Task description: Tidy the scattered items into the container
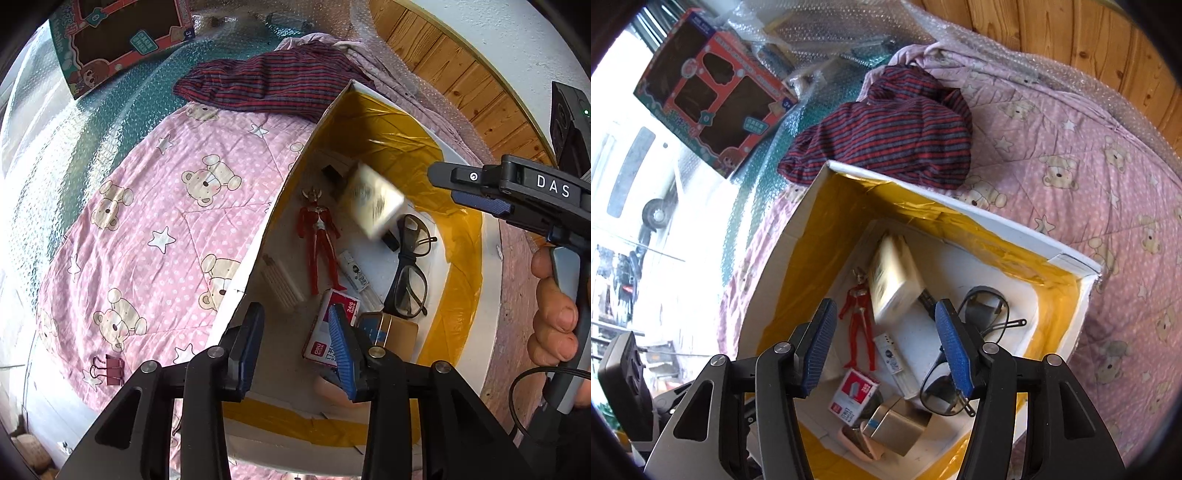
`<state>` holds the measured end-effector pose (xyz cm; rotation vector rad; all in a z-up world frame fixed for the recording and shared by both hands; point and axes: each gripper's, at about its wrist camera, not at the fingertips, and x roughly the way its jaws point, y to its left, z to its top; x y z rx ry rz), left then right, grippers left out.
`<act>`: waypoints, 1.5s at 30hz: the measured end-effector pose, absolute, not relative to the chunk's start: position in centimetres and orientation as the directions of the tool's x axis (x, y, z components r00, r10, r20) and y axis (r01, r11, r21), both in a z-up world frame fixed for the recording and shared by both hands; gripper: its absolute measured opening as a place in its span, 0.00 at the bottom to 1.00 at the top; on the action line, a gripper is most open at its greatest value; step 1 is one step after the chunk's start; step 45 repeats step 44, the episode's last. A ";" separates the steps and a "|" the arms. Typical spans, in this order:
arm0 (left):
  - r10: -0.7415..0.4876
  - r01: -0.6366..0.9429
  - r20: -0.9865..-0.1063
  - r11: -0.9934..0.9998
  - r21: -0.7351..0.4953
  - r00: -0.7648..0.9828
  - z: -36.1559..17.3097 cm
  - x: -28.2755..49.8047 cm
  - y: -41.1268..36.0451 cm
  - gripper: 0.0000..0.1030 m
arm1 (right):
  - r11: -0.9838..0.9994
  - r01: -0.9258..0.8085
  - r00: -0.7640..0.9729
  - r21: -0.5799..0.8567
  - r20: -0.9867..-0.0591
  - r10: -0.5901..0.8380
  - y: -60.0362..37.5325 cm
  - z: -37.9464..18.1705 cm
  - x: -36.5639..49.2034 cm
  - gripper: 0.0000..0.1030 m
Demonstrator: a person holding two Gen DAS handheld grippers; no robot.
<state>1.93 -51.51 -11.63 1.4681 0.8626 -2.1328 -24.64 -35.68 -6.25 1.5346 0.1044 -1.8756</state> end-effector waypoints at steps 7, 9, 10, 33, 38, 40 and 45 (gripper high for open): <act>-0.006 0.639 -0.924 -0.724 -0.261 -0.383 -10.4 2.4 -51.5 0.38 | -0.740 0.574 -0.053 0.349 -0.887 -0.459 -35.2 -5.3 -22.9 0.57; -0.011 0.639 -0.920 -0.723 -0.263 -0.391 -10.0 2.6 -51.4 0.38 | -0.736 0.589 -0.059 0.334 -0.890 -0.452 -35.1 -5.0 -22.0 0.57; -0.013 0.639 -0.919 -0.723 -0.264 -0.394 -9.9 2.7 -51.3 0.38 | -0.732 0.599 -0.063 0.325 -0.892 -0.447 -35.0 -4.8 -21.5 0.57; -0.068 0.547 -0.861 -0.797 -0.257 -0.504 -3.0 6.5 -46.5 0.41 | -0.710 0.699 -0.168 0.083 -0.946 -0.276 -29.2 -2.0 -9.7 0.57; -0.066 0.519 -0.850 -0.815 -0.257 -0.523 -2.0 7.2 -45.0 0.41 | -0.699 0.712 -0.215 0.071 -0.925 -0.313 -29.0 0.4 -8.0 0.57; -0.064 0.514 -0.847 -0.818 -0.259 -0.528 -1.7 7.5 -44.7 0.41 | -0.693 0.720 -0.240 0.047 -0.920 -0.311 -29.3 1.2 -7.4 0.57; -0.063 0.510 -0.840 -0.818 -0.266 -0.540 -1.2 8.0 -44.5 0.41 | -0.682 0.732 -0.265 0.012 -0.916 -0.301 -30.0 1.9 -6.5 0.57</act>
